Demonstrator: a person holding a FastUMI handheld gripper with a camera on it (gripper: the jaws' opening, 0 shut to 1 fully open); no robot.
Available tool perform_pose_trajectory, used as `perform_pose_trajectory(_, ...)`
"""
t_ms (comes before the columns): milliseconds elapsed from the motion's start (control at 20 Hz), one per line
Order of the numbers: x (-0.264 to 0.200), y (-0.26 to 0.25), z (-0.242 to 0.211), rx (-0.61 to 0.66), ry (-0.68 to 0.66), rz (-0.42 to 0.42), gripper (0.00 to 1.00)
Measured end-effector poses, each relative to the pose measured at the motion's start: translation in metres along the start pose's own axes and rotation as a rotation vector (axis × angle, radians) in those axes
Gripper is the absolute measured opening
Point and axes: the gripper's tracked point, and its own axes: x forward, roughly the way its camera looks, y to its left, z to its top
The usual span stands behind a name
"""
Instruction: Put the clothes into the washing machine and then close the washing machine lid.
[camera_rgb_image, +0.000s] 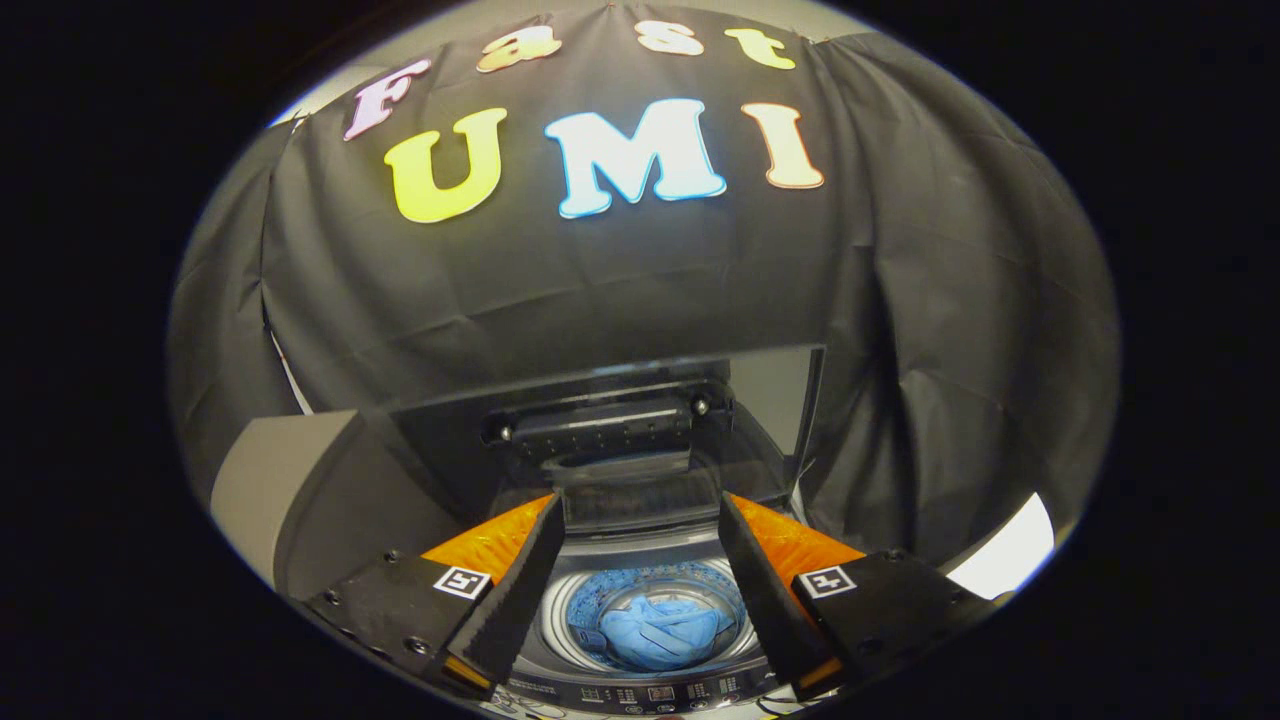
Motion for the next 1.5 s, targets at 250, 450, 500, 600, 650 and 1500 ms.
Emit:
perform_pose_trajectory(250,-0.014,-0.005,0.039,0.008,-0.069,-0.002,0.96)
perform_pose_trajectory(450,-0.015,-0.001,0.057,-0.014,-0.09,0.009,0.98)
perform_pose_trajectory(500,-0.013,0.002,0.062,-0.025,-0.096,0.015,0.98)
perform_pose_trajectory(600,-0.005,0.01,0.071,-0.049,-0.098,0.031,0.98)
perform_pose_trajectory(650,-0.002,0.014,0.073,-0.056,-0.097,0.037,0.98)
perform_pose_trajectory(1500,0.126,0.069,0.081,-0.079,0.032,0.079,0.98)
